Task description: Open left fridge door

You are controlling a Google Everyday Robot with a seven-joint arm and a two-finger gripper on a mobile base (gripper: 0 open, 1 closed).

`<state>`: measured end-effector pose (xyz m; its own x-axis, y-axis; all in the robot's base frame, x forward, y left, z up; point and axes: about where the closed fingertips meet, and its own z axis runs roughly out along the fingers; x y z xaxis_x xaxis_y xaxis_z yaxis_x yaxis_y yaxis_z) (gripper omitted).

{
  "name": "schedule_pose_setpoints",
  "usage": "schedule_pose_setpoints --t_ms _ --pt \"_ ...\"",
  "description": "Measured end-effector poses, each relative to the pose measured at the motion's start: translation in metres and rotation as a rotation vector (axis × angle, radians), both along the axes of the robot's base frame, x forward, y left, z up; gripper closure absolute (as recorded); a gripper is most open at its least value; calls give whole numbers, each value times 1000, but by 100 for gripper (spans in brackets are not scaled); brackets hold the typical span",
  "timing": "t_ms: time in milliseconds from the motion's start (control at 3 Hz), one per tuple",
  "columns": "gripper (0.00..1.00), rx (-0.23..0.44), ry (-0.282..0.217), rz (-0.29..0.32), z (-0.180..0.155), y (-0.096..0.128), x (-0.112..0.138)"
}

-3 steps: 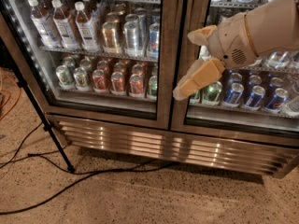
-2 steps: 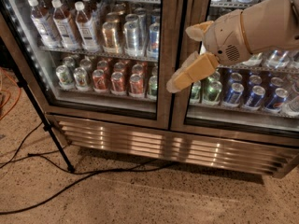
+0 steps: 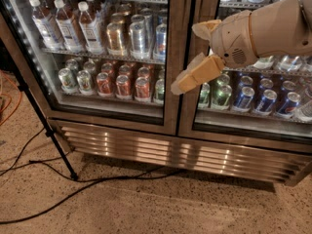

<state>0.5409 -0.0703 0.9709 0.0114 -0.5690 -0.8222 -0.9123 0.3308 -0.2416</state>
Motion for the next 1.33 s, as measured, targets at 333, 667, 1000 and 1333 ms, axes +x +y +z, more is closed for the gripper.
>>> schedule_pose_setpoints --t_ms 333,667,1000,1333 --pt "0 68 -87 -33 11 0 19" --pt "0 119 -135 -52 17 0 35" --pt "0 119 -135 -51 17 0 35" --pt "0 178 -176 10 20 14 45"
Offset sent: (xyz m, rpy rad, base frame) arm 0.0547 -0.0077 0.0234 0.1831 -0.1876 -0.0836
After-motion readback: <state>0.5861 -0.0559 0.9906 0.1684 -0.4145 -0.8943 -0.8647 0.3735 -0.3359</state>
